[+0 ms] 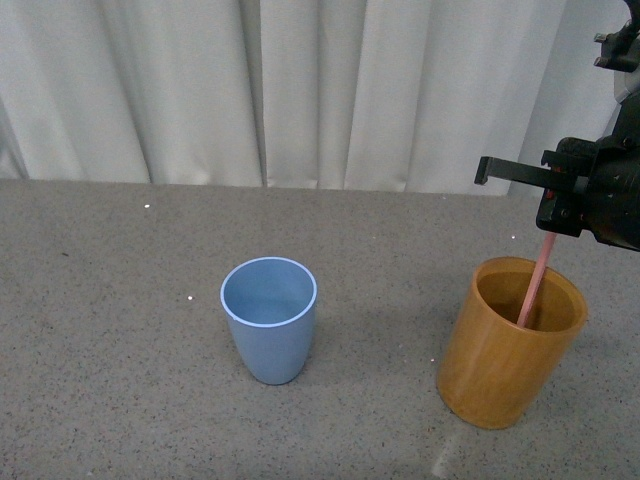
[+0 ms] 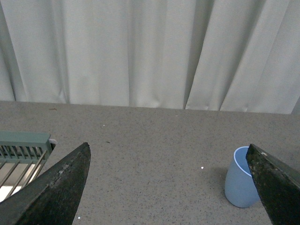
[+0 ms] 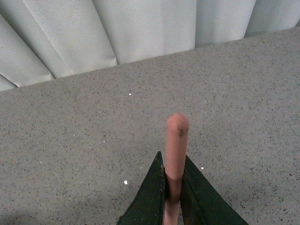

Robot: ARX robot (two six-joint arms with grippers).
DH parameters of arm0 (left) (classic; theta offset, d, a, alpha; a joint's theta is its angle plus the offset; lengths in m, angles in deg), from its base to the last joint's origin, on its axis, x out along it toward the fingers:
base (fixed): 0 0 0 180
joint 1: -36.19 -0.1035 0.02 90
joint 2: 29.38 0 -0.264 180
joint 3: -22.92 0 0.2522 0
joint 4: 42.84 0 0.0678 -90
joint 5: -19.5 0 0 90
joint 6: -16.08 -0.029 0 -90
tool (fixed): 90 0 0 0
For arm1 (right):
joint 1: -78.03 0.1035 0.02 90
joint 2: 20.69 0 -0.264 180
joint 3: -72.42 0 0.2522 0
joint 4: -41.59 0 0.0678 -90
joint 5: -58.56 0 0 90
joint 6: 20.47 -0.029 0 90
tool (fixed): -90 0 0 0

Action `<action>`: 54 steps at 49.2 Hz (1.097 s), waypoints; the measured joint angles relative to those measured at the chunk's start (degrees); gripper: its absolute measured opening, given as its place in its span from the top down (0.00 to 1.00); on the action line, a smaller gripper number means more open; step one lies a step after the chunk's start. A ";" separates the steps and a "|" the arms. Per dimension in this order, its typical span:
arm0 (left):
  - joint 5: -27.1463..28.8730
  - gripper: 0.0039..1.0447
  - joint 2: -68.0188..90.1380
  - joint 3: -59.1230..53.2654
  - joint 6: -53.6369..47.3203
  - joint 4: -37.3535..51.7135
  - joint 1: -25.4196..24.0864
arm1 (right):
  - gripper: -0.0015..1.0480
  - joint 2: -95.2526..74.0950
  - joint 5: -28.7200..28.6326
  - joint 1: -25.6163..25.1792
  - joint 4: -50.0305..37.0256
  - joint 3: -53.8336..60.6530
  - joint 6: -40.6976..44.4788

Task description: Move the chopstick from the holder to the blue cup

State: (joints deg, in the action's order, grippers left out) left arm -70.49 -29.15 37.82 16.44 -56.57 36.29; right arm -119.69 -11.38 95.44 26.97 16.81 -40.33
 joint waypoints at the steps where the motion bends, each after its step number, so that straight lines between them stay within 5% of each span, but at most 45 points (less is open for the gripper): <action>1: 0.00 0.06 0.00 0.00 0.00 0.00 0.00 | 0.96 0.00 0.00 0.00 0.00 0.00 0.00; 54: 0.00 0.06 0.00 0.00 -0.02 0.00 0.00 | 0.96 27.63 3.91 1.99 6.56 1.64 3.54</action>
State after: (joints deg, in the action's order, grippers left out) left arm -70.49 -29.15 37.82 16.42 -56.57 36.29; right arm -92.06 -7.47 97.43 33.53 18.45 -36.79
